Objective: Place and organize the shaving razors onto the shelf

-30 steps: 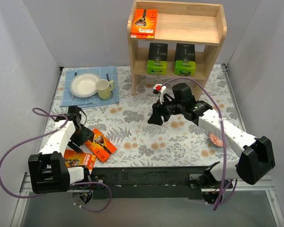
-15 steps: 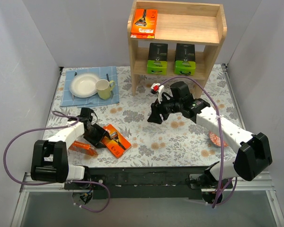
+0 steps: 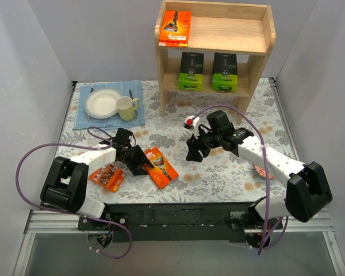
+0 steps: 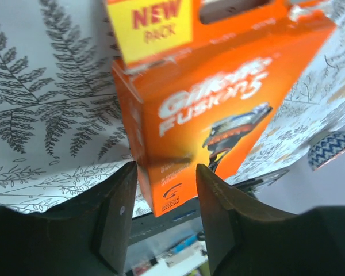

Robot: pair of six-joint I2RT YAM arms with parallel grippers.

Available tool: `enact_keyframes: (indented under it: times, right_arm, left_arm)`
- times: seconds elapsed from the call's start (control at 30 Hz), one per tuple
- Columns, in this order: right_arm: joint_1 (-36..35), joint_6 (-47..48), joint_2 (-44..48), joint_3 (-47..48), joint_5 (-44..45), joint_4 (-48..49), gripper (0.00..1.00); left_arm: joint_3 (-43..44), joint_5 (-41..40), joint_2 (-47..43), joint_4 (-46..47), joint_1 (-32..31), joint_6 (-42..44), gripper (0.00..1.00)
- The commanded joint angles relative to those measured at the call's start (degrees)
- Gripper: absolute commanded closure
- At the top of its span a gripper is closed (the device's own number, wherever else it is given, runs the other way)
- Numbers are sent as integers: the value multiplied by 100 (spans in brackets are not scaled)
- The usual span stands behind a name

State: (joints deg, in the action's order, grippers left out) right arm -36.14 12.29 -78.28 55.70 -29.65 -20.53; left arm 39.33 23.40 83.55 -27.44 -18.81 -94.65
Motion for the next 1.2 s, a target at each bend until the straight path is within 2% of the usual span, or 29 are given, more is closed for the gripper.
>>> enact_keyframes:
  times: [0.0,0.1,0.13,0.17,0.2,0.23,0.3,0.37,0.4,0.5,0.67,0.9,1.17]
  right_arm:
    - [-173,265,120,-147,12,234,43]
    - [-612,344,-99,-95,3,313,55]
    - [-857,318,-221,-34,29,322,62]
    - [-973,239,-292,-24,47,348,80]
    - [-1191,117,-406,-7,21,374,87]
    - [-1307,72,-459,-7,-23,392,98]
    - [-1692,45,-556,-33,38,585,99]
    - [-1939,-78,-670,10,170,856,99]
    - [-2149,-139,-793,46,205,936,99]
    - [-2545,-280,-1135,309,389,1156,99]
    - [-2855,-752,-1786,915,495,1280,99]
    - [-2855,-914,-2323,908,741,1351,99]
    - [-2601,-299,-2051,310,1233,1227,99]
  left_arm:
    - [495,-483,-672,-199,-26,709,52]
    - [820,-1266,-1094,-358,-26,1518,51]
    - [874,-1433,-1147,-306,-18,1694,56]
    - [927,-1722,-1183,-262,-18,2061,57]
    - [1075,-1820,-1166,-131,-18,2247,58]
    - [1103,-1908,-1139,-25,-18,2423,63]
    - [1164,-2154,-973,307,-18,2846,88]
    - [1278,-2592,-701,423,-9,2926,100]
    - [1314,-2934,-613,572,-18,2943,100]
    - [1437,-3165,-244,792,-18,2926,100]
    - [1437,-3131,337,1100,-18,2715,100]
    - [1253,-1840,724,1294,-18,2680,100]
    - [682,-1180,189,1197,-26,2434,100]
